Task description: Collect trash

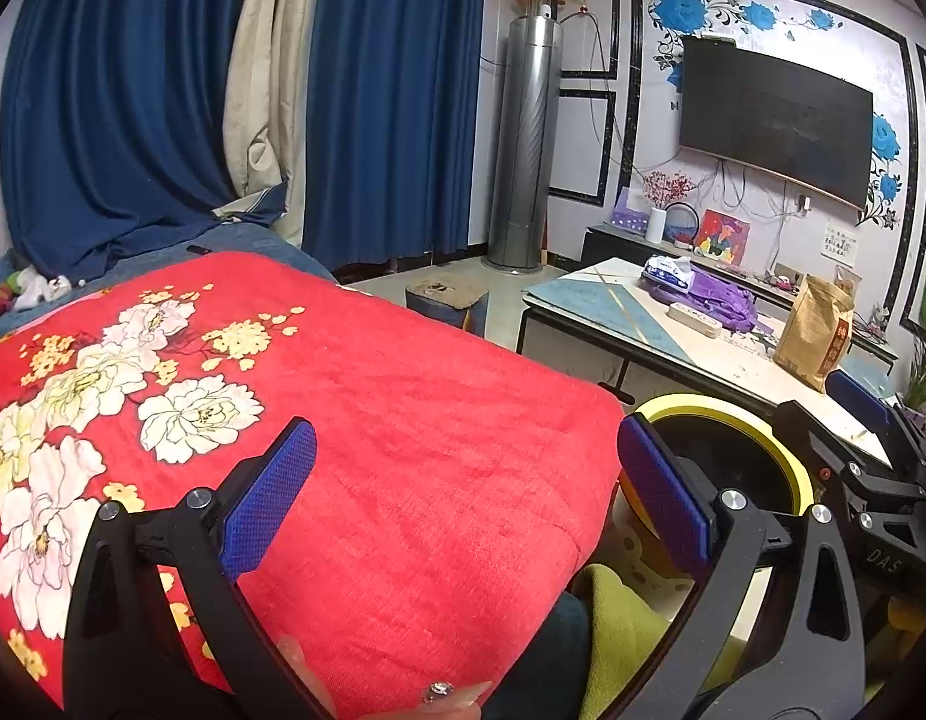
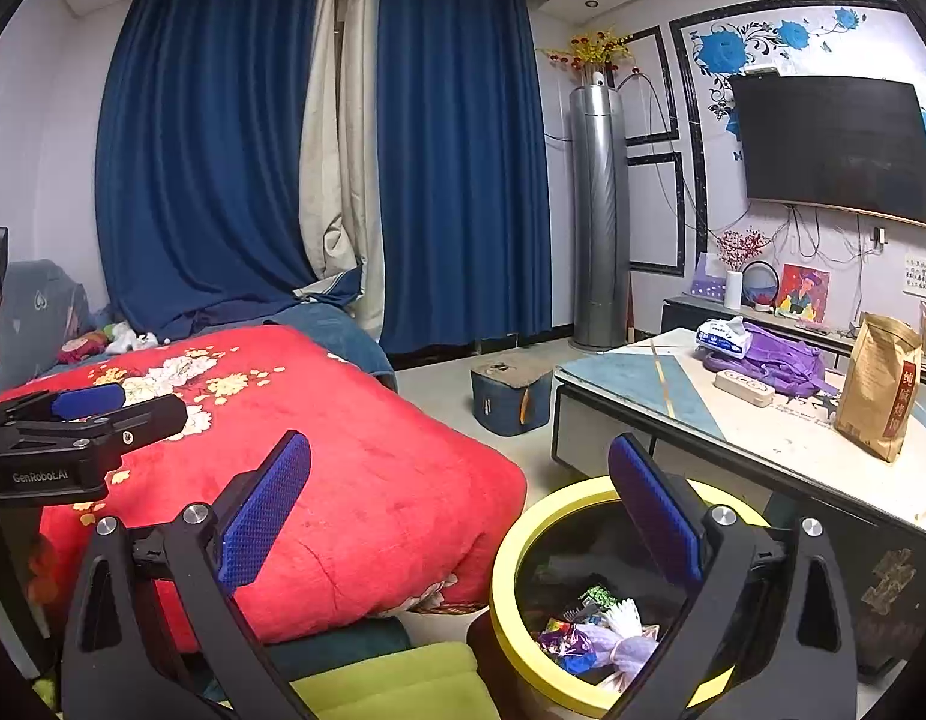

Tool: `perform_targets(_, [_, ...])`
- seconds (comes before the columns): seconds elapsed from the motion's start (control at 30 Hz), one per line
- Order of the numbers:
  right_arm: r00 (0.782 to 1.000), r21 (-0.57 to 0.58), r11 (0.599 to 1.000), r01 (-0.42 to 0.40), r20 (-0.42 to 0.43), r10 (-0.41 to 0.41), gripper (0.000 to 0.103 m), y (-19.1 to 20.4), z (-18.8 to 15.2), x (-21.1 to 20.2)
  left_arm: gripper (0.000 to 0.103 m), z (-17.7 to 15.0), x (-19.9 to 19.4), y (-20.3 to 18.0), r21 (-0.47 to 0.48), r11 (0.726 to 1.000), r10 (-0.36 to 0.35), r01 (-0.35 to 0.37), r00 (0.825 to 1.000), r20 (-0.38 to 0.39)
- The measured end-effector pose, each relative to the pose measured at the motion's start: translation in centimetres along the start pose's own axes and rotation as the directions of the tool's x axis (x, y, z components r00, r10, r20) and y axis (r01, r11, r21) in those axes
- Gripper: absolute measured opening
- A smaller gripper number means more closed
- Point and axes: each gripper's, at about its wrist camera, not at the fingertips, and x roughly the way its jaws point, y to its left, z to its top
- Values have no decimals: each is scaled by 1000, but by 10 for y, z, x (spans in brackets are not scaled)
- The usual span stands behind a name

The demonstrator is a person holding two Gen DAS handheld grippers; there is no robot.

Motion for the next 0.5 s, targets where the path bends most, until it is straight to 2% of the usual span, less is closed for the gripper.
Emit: perform_targets(0.5, [1000, 1, 1000, 2, 2, -2, 97, 0, 0, 0, 92, 1, -1, 2, -2, 1000, 0, 0, 1000, 5])
